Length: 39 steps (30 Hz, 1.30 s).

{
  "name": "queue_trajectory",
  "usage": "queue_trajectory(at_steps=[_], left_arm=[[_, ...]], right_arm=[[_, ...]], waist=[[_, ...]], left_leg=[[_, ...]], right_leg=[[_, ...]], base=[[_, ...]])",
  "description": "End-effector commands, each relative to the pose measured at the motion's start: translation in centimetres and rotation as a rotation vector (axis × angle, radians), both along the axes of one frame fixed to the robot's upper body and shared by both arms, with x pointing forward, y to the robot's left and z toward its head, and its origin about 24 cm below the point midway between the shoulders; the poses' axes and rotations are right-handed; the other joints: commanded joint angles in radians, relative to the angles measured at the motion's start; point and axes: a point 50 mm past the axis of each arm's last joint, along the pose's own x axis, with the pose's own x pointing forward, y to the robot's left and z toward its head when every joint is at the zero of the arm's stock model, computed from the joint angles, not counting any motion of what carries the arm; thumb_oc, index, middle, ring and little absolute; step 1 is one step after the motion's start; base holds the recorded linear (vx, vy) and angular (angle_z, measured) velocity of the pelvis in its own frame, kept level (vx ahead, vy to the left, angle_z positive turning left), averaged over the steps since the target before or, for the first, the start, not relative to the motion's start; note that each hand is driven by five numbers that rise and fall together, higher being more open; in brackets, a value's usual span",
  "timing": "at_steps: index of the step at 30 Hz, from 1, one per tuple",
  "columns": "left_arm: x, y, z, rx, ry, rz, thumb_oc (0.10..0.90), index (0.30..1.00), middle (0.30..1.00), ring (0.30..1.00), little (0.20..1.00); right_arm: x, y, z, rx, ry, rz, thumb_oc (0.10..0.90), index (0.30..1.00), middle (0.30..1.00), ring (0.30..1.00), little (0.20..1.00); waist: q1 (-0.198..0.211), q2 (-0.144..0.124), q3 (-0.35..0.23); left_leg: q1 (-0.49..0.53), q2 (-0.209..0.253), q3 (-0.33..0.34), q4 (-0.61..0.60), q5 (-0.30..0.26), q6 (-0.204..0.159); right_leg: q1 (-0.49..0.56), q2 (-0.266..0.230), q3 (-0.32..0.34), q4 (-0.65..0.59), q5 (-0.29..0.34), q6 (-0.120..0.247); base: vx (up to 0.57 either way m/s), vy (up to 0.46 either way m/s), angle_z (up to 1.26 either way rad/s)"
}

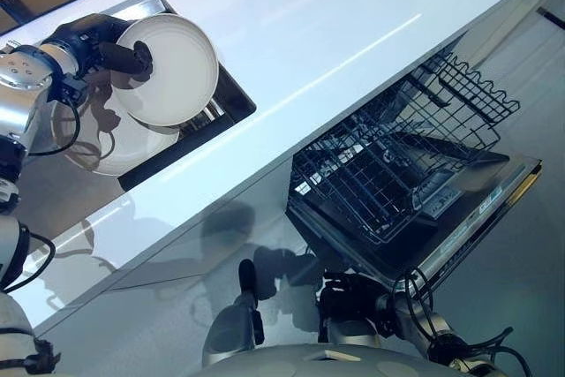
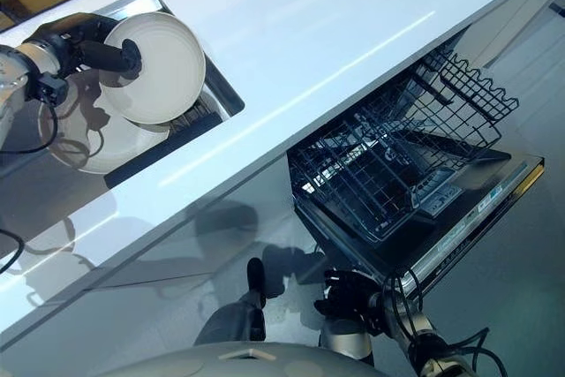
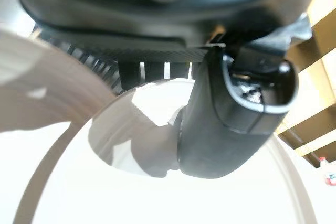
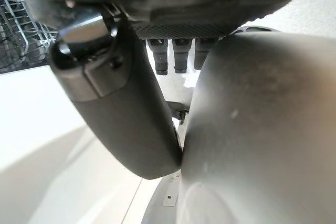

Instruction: Pick up plates and place into dishwasher.

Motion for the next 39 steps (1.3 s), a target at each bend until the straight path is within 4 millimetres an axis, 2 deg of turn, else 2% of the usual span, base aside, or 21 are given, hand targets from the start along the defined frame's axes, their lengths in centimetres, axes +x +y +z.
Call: queue_trajectory(at_steps=[1, 7, 10, 11, 18, 23, 24, 26, 30, 32, 34, 39], left_arm=[[-2.6, 1.2, 9.4, 0.035, -0.439, 0.089, 0.1, 0.3, 0.3, 0.3, 0.2], [-3.7, 0.8, 10.2, 0.076, -0.591, 0.132, 0.1, 0.3, 0.3, 0.3, 0.2], [-4.4, 1.1, 10.4, 0.074, -0.681, 0.174, 0.1, 0.3, 0.3, 0.3, 0.2], [-4.4, 1.1, 10.4, 0.073, -0.684, 0.176, 0.1, 0.3, 0.3, 0.3, 0.2], [-4.1, 1.1, 9.3, -0.027, -0.768, 0.192, 0.1, 0.3, 0.3, 0.3, 0.2], [-4.3, 0.0, 9.4, -0.057, -0.831, 0.128, 0.1, 0.3, 0.3, 0.3, 0.2], [-4.5, -0.6, 9.6, -0.047, -0.855, 0.093, 0.1, 0.3, 0.3, 0.3, 0.2], [-4.8, -1.6, 9.7, -0.045, -0.88, 0.038, 0.1, 0.3, 0.3, 0.3, 0.2], [-5.2, -2.9, 9.4, -0.055, -0.914, -0.048, 0.1, 0.3, 0.3, 0.3, 0.2], [-5.2, -3.7, 8.5, -0.064, -0.929, -0.101, 0.1, 0.3, 0.3, 0.3, 0.2], [-5.2, -4.3, 7.7, -0.05, -0.937, -0.126, 0.1, 0.3, 0.3, 0.3, 0.2], [-5.0, -4.5, 6.3, -0.077, -0.92, -0.166, 0.1, 0.3, 0.3, 0.3, 0.2]], right_arm=[[-1.5, 1.2, 0.8, 0.168, -0.022, -0.061, 0.8, 0.9, 0.9, 0.9, 0.9], [1.2, 1.4, 4.1, 0.366, -0.172, -0.183, 0.8, 0.9, 0.9, 0.9, 0.9], [2.1, 1.8, 6.0, 0.502, -0.23, -0.172, 0.8, 0.9, 0.9, 0.9, 0.9], [2.1, 1.8, 6.1, 0.506, -0.23, -0.169, 0.8, 0.9, 0.9, 0.9, 0.9], [3.0, 4.4, 9.4, 0.896, -0.247, -0.131, 0.8, 0.9, 0.9, 0.9, 0.9], [4.8, 4.3, 12.8, 1.062, -0.427, -0.15, 0.8, 0.9, 0.9, 0.9, 0.9], [5.4, 3.9, 14.2, 1.094, -0.506, -0.142, 0.8, 0.9, 0.9, 0.9, 0.9], [5.9, 3.3, 15.8, 1.101, -0.601, -0.126, 0.8, 0.9, 0.9, 0.9, 0.9], [6.3, 2.8, 18.6, 1.169, -0.706, 0.009, 0.8, 0.9, 0.9, 0.9, 0.9], [6.2, 3.2, 20.7, 1.305, -0.743, 0.169, 0.8, 0.9, 0.9, 0.9, 0.9], [6.5, 3.2, 22.4, 1.339, -0.779, 0.269, 0.8, 0.9, 0.9, 0.9, 0.9], [7.0, 3.2, 25.5, 1.43, -0.838, 0.41, 0.8, 0.9, 0.9, 0.9, 0.9]], waist=[[0.003, 0.041, -0.119], [-0.001, 0.036, -0.138], [-0.01, 0.033, -0.152], [-0.01, 0.034, -0.152], [-0.017, 0.029, -0.173], [-0.022, 0.031, -0.185], [-0.024, 0.031, -0.189], [-0.028, 0.031, -0.192], [-0.032, 0.026, -0.198], [-0.03, 0.023, -0.2], [-0.024, 0.018, -0.202], [-0.011, 0.01, -0.208]], left_leg=[[0.129, -0.072, 0.027, 0.005, -0.191, -0.004], [0.147, -0.072, 0.017, 0.002, -0.198, -0.006], [0.154, -0.069, 0.023, 0.002, -0.202, -0.007], [0.154, -0.069, 0.023, 0.002, -0.202, -0.007], [0.163, -0.062, 0.029, 0.002, -0.204, -0.01], [0.163, -0.057, 0.035, 0.002, -0.204, -0.012], [0.164, -0.055, 0.039, 0.002, -0.204, -0.011], [0.165, -0.055, 0.041, 0.002, -0.205, -0.011], [0.166, -0.053, 0.045, 0.002, -0.206, -0.009], [0.168, -0.052, 0.044, 0.002, -0.207, -0.008], [0.168, -0.052, 0.044, 0.002, -0.208, -0.008], [0.162, -0.053, 0.042, 0.002, -0.196, -0.006]], right_leg=[[-0.074, -0.027, 0.03, -0.004, 0.1, 0.059], [-0.052, -0.017, 0.031, -0.003, 0.086, 0.048], [-0.045, -0.011, 0.034, -0.004, 0.081, 0.045], [-0.044, -0.011, 0.034, -0.004, 0.08, 0.045], [-0.033, -0.003, 0.034, -0.005, 0.071, 0.039], [-0.033, -0.003, 0.035, -0.007, 0.071, 0.042], [-0.034, -0.002, 0.038, -0.007, 0.071, 0.042], [-0.035, 0.0, 0.04, -0.007, 0.07, 0.042], [-0.036, 0.001, 0.044, -0.006, 0.068, 0.041], [-0.035, 0.002, 0.043, -0.005, 0.067, 0.04], [-0.032, 0.003, 0.044, -0.006, 0.065, 0.039], [-0.036, 0.003, 0.041, -0.005, 0.074, 0.035]], base=[[-0.02, -0.047, 0.04], [-0.04, -0.042, 0.02], [-0.05, -0.033, -0.01], [-0.04, -0.032, -0.02], [-0.03, -0.033, -0.01], [-0.02, -0.013, 0.01], [-0.05, -0.003, 0.0], [-0.04, 0.002, -0.02], [-0.03, -0.004, -0.09], [-0.01, -0.002, -0.03], [-0.02, -0.007, -0.04], [-0.04, -0.006, -0.07]])
